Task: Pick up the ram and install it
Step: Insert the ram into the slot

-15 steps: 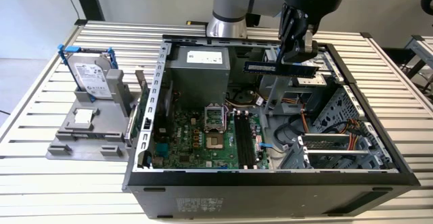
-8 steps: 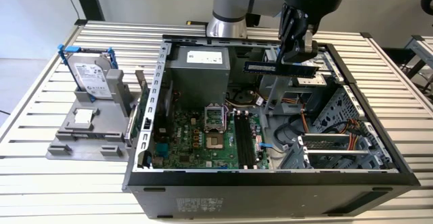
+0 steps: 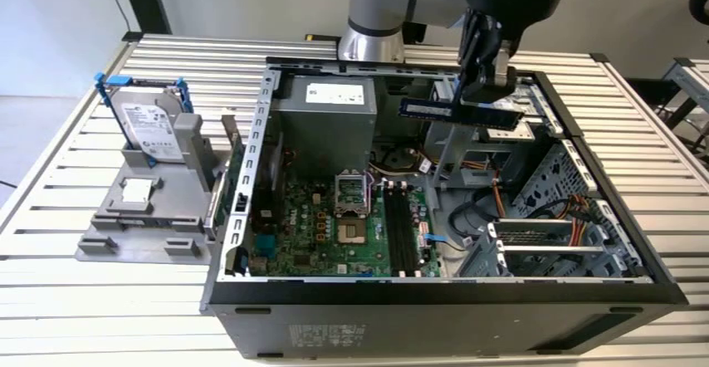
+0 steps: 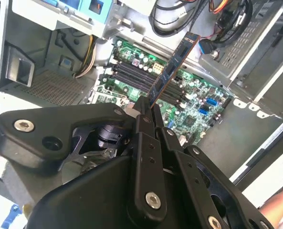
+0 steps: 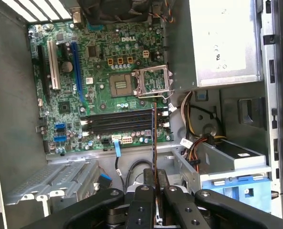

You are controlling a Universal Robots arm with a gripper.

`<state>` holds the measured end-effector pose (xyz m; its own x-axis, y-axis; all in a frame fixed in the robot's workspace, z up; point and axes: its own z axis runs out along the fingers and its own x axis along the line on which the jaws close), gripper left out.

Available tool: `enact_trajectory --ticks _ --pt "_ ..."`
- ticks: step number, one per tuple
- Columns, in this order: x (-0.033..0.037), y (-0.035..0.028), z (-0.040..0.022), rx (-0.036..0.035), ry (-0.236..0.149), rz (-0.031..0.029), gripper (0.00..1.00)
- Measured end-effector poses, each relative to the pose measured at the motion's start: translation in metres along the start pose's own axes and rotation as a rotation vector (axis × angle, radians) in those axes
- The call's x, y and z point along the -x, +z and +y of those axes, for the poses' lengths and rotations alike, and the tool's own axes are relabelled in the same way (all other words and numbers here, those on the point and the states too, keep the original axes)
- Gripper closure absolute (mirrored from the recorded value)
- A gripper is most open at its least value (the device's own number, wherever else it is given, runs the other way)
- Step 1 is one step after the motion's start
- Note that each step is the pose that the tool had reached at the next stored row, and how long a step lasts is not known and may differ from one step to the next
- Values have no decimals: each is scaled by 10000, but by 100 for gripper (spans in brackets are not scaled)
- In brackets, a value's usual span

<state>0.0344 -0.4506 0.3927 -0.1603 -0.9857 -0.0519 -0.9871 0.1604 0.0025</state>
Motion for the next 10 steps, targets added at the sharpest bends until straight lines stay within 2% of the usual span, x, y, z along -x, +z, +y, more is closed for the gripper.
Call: enact_trajectory --ticks 10 --pt "0 0 0 -78 1499 -5 100"
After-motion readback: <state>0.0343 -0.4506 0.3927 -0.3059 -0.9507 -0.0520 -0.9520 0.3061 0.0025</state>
